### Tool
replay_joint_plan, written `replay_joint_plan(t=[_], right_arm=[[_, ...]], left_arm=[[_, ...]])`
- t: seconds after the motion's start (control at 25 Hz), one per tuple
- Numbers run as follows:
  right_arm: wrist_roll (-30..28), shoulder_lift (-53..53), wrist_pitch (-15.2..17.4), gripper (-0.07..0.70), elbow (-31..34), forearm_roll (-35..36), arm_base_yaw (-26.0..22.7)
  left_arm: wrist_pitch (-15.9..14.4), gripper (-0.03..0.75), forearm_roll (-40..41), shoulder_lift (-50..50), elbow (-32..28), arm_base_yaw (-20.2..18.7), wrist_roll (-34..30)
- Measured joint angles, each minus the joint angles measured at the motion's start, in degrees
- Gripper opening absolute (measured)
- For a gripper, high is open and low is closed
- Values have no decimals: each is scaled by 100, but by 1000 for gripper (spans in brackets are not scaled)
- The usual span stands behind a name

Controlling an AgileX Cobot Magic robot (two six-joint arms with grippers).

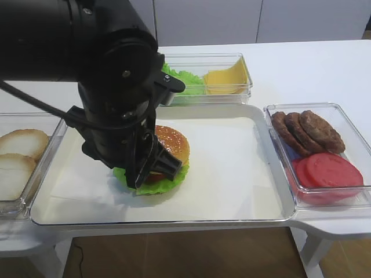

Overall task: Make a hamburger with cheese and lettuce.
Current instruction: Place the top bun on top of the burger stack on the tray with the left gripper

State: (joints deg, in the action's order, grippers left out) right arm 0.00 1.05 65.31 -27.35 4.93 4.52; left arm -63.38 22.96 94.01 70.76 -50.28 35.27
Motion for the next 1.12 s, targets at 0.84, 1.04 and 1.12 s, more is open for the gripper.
replay_joint_plan(t=[0.84,1.04,1.12], right_arm=[[0,0,0,540,0,0,0],[0,0,0,540,0,0,0],[0,0,0,540,0,0,0]], left_arm=[[-401,405,242,-41,0,0,-2],[-414,414,-33,-318,0,68,-433],[-450,414,-99,-498,0,161,-511]])
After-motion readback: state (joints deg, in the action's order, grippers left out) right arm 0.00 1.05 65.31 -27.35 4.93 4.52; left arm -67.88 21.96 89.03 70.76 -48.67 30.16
